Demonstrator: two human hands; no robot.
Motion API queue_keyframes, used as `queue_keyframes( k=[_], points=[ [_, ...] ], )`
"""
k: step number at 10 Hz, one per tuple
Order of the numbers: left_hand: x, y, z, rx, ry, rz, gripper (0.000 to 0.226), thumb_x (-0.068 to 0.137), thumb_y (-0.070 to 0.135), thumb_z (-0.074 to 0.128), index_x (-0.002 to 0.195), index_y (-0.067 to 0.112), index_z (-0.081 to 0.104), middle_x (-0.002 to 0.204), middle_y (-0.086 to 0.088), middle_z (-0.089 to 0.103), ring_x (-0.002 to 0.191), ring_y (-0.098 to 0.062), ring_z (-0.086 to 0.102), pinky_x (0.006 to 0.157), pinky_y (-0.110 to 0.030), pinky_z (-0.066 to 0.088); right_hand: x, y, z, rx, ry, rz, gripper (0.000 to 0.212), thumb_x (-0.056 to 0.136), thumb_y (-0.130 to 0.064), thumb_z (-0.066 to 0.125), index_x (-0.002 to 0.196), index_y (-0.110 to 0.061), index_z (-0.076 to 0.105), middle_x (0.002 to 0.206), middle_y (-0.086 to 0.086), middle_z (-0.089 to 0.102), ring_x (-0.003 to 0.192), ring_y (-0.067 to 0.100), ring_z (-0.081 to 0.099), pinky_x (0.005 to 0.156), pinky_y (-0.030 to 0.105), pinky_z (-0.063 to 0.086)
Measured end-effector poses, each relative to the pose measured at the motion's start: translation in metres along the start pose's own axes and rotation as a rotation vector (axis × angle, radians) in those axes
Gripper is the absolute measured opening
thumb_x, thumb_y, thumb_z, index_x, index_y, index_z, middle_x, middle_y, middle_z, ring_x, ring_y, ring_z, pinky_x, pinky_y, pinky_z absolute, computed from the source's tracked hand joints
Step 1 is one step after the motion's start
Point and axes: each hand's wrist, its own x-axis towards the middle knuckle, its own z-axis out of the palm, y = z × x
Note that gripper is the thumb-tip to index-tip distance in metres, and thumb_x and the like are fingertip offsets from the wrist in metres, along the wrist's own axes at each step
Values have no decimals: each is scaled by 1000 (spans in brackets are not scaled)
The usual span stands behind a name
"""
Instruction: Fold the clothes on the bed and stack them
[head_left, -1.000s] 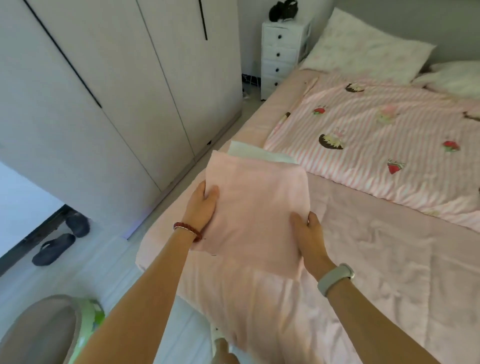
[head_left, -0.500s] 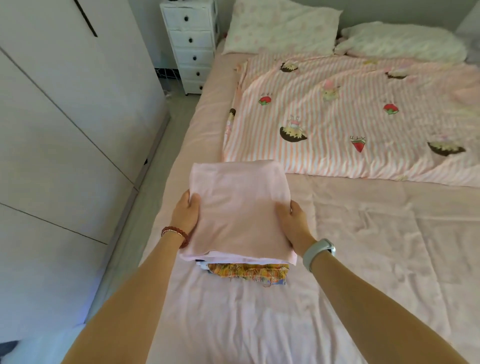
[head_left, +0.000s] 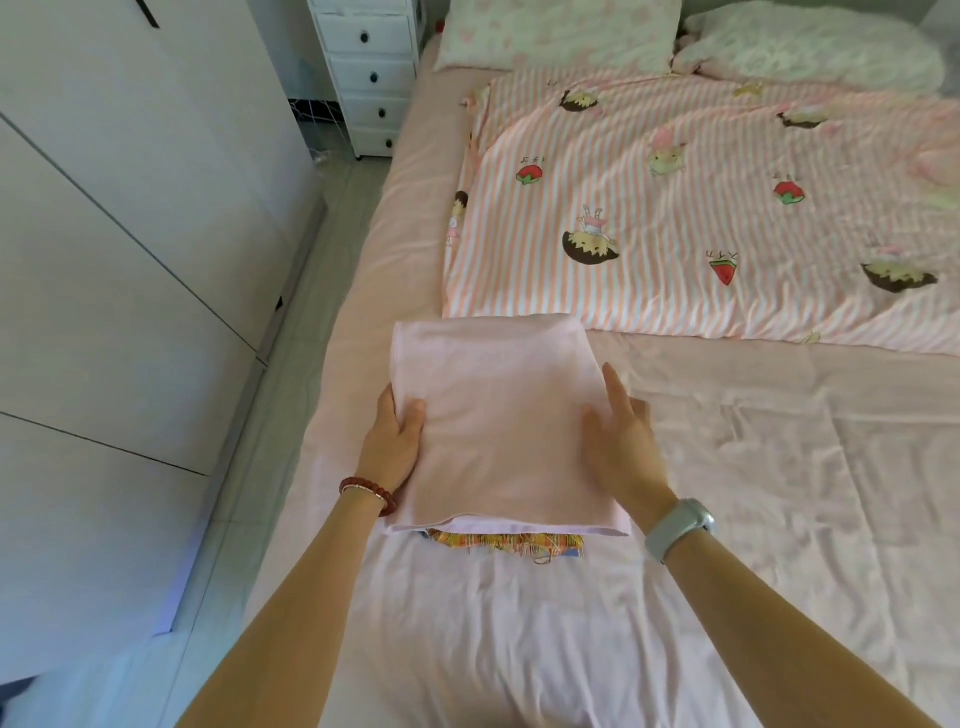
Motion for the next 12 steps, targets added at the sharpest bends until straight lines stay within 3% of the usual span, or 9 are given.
queue_keyframes(
  k=[1,2,3,4,5,6,8,10,12],
  points=[
    [2,7,1,40,-57,-28,51,99,35,35,146,19,20,142,-8,42,124,-31,45,104,-36,34,-9,-10,9,-467,97,-302,53,94,-34,37,145,-36,23,151,12,18,138,37,18,107,56,22],
    [2,20,-6,-67,-118,-89,54,98,42,34,145,17,21,137,-3,43,112,-19,48,92,-27,37,-3,-15,28,-668,27,-524,57,86,-50,26,140,-35,36,151,15,27,136,46,23,98,70,23],
    [-3,24,-19,57,-218,-220,72,89,59,41,144,18,20,134,4,46,108,-17,50,89,-28,38,10,-8,40,-733,-109,-467,69,79,-62,6,144,-42,16,157,8,1,140,43,1,104,65,13],
    [-9,12,-27,310,-119,-297,85,83,61,51,147,16,16,140,-9,46,120,-31,49,98,-38,40,17,-1,47,-768,-119,-437,63,85,-64,11,144,-44,7,156,3,-10,140,39,-7,106,63,11],
    [-21,16,-16,655,190,-4,66,89,50,41,143,14,27,138,-14,43,122,-37,44,95,-46,41,17,-5,50,-771,-112,-429,70,78,-64,3,144,-44,12,157,4,-6,141,39,-4,102,64,13],
    [-27,33,17,870,166,389,63,87,48,25,143,21,33,148,-9,34,137,-35,27,105,-53,29,18,-9,51,-787,-125,-437,64,83,-63,8,144,-43,12,157,6,-6,141,39,-4,101,65,14],
    [-4,11,49,934,-196,173,81,81,76,27,146,41,-8,155,2,-22,141,-31,-21,112,-55,-2,23,9,36,-701,-138,-535,73,78,-62,10,147,-40,13,157,8,-9,142,38,-6,105,62,16],
    [-2,-9,53,991,-257,156,109,47,91,9,141,44,-19,151,3,-31,139,-32,-27,111,-57,-4,30,41,45,-590,-230,-448,84,69,-70,8,147,-37,5,156,7,-14,142,33,-15,114,51,16],
    [2,-1,54,1028,-283,124,98,71,83,34,143,42,-18,152,2,-31,139,-32,-27,112,-56,-4,35,33,41,-622,-321,-407,77,77,-69,11,147,-39,-1,154,3,-22,141,28,-21,116,46,12]
  ],
)
